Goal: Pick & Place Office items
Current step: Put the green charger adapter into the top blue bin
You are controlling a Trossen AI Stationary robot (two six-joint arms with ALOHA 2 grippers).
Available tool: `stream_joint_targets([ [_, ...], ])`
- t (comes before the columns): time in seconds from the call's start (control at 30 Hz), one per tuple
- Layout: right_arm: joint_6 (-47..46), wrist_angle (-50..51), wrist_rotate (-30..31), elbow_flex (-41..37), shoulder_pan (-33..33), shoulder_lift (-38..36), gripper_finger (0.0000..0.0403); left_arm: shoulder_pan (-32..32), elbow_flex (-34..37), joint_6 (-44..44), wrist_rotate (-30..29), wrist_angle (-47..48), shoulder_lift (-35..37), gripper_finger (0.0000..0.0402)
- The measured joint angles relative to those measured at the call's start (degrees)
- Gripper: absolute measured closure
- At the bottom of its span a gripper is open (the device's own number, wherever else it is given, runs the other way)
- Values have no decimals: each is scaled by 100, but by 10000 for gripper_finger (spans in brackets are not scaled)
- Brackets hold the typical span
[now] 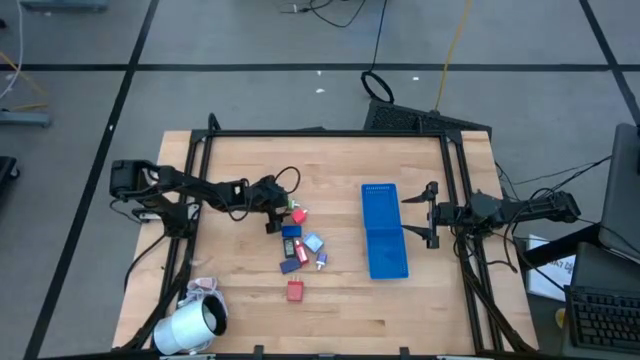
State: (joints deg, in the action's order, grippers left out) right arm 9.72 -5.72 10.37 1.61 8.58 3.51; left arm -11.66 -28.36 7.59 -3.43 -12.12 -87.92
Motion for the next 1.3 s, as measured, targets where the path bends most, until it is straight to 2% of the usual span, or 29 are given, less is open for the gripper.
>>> stream_joint_targets([
  [0.27, -1, -1, 0, 0, 0, 0, 89, 0, 0, 7, 40, -166, 2, 235],
  [0.43, 0, -1, 0, 2, -1, 0, 89, 0, 0, 240, 40, -164, 7, 271],
  [0.5, 0, 0, 0, 2, -2, 0, 89, 2, 0, 317, -6, -170, 7, 272],
  [0.67, 0, 0, 0, 0, -1, 0, 89, 74, 2, 204, -690, -205, 50, 258],
  [0.9, 0, 0, 0, 1, -1, 0, 89, 439, -142, 495, -1322, -212, 678, 274],
  [1.07, 0, 0, 0, 1, 0, 0, 89, 738, -480, 786, -1404, -156, 1121, 274],
  [1.3, -2, -1, 0, 1, -1, 0, 89, 1114, -1064, 1287, -1520, -155, 1172, 266],
])
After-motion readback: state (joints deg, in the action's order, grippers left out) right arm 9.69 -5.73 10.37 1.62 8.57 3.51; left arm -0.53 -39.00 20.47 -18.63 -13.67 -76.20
